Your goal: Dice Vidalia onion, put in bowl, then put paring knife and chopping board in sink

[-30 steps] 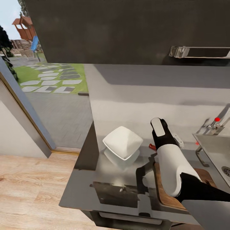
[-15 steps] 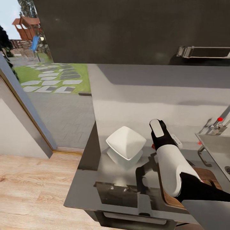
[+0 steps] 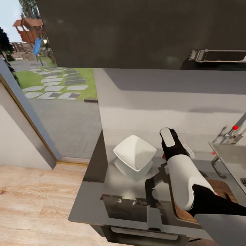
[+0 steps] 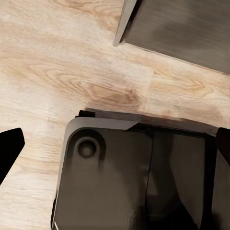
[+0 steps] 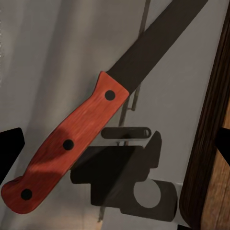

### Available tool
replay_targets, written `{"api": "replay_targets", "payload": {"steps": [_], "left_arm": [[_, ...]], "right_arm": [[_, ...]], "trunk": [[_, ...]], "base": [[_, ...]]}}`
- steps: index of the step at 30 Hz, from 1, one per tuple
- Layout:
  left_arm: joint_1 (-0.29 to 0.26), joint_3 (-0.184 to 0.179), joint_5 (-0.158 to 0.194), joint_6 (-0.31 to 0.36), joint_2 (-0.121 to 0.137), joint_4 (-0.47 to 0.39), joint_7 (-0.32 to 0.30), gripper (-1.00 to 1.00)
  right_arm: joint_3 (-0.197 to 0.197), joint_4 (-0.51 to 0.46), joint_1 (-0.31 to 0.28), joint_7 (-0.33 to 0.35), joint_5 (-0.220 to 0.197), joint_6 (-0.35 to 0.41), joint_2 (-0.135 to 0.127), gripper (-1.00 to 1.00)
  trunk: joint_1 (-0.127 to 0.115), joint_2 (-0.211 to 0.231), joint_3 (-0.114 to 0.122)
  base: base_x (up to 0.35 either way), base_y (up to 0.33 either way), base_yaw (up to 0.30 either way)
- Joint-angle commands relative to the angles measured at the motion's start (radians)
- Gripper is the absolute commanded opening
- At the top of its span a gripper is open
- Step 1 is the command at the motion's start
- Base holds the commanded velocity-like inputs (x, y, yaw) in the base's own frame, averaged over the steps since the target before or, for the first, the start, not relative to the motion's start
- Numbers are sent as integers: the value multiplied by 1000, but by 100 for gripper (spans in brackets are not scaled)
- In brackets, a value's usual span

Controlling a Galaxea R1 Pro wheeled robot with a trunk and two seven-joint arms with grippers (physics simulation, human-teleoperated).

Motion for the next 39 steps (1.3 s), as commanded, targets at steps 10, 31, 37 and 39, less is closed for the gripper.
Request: {"api": "replay_targets", "payload": {"steps": [10,31,37,39], "left_arm": [[0,-2,11,2,1,-2,-1,100],[0,-2,11,2,0,-1,-1,100],[0,-2,11,2,0,-1,-1,100],[0,-2,11,2,0,-1,-1,100]], "right_arm": [[-3,-2,-1,-3,-2,11,1,100],[-4,-2,-1,-3,-2,11,1,100],[-4,-2,-1,-3,-3,11,1,100],[-5,-2,0,-3,-3,11,1,100]], "trunk": [[0,-1,-1],[0,-1,-1],[0,-1,-1],[0,-1,-1]], "base": [[52,36,0],[37,9,0],[124,0,0],[40,0,0]]}}
